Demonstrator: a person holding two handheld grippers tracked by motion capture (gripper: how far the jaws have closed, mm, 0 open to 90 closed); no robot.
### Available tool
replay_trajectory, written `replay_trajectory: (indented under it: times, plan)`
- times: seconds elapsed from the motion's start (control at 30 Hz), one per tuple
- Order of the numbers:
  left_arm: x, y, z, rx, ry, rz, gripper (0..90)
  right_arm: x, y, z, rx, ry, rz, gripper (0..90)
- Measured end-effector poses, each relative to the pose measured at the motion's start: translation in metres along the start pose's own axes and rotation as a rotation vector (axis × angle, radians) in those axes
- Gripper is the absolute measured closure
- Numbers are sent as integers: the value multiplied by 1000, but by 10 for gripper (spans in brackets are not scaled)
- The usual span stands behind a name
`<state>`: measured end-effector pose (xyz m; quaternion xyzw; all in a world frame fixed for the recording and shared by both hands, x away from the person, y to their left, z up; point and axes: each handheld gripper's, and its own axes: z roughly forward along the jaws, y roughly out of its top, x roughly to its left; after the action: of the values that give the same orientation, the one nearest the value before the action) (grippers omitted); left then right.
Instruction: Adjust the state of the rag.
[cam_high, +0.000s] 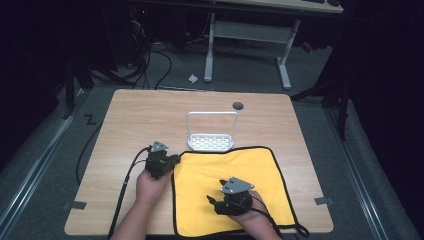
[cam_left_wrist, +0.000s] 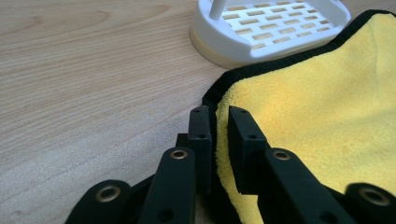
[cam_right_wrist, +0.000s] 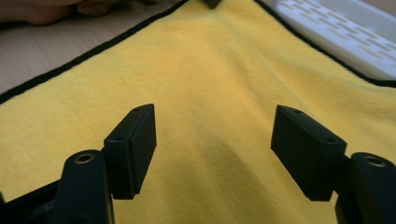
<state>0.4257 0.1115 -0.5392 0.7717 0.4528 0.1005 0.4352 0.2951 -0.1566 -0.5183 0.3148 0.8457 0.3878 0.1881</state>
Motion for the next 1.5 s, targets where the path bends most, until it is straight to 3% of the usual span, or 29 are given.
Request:
replay_trajectory:
  times: [0.13, 0.2, 0.23, 0.3, 0.33, 0.43, 0.47, 0.67, 0.77, 0.9, 0.97, 1.07, 1.1, 1.2, 1.23, 1.27, 1.3, 1.5]
  plan:
    - [1, 0, 0, -4, -1, -7, 793, 16, 6, 10, 6, 75, -16, 302]
    - [1, 0, 0, -5, -3, -8, 794, 20, 7, 12, 8, 84, -24, 301]
    - [2, 1, 0, -5, -6, -11, 799, 29, 10, 17, 16, 103, -43, 299]
    - [2, 0, 0, -6, -7, -10, 804, 34, 12, 19, 19, 118, -48, 299]
    - [1, 0, 0, -7, -5, -8, 810, 45, 14, 24, 24, 147, -61, 302]
    - [1, 0, 0, -7, -2, -5, 812, 55, 17, 30, 33, 167, -73, 305]
    - [1, 0, 0, -7, -2, -4, 811, 64, 20, 35, 42, 181, -83, 310]
    - [1, 0, 0, -6, -4, -7, 810, 82, 26, 48, 54, 208, -112, 313]
    - [1, 0, 0, -6, -5, -9, 810, 87, 28, 53, 71, 223, -120, 328]
    - [2, 0, 0, -6, -6, -10, 810, 90, 28, 55, 74, 209, -143, 358]
    - [2, 0, 0, -6, -7, -11, 810, 90, 28, 54, 73, 198, -142, 454]
    - [2, 1, 0, -6, -10, -16, 810, 89, 29, 53, 75, 192, -147, 510]
    - [2, 1, 0, -6, -11, -19, 811, 87, 29, 52, 81, 183, -143, 584]
    - [3, 0, 0, -6, -14, -25, 811, 85, 30, 51, 86, 176, -151, 642]
    - [3, 0, 0, -5, -16, -27, 812, 84, 30, 51, 87, 159, -166, 727]
    - [3, 0, 0, -5, -16, -27, 812, 84, 30, 51, 87, 159, -166, 727]
    - [3, 0, 0, -2, -16, -26, 813, 82, 31, 51, 87, 150, -169, 784]
    - [3, 0, 0, -5, -18, -21, 821, 78, 34, 44, 52, 151, -161, 815]
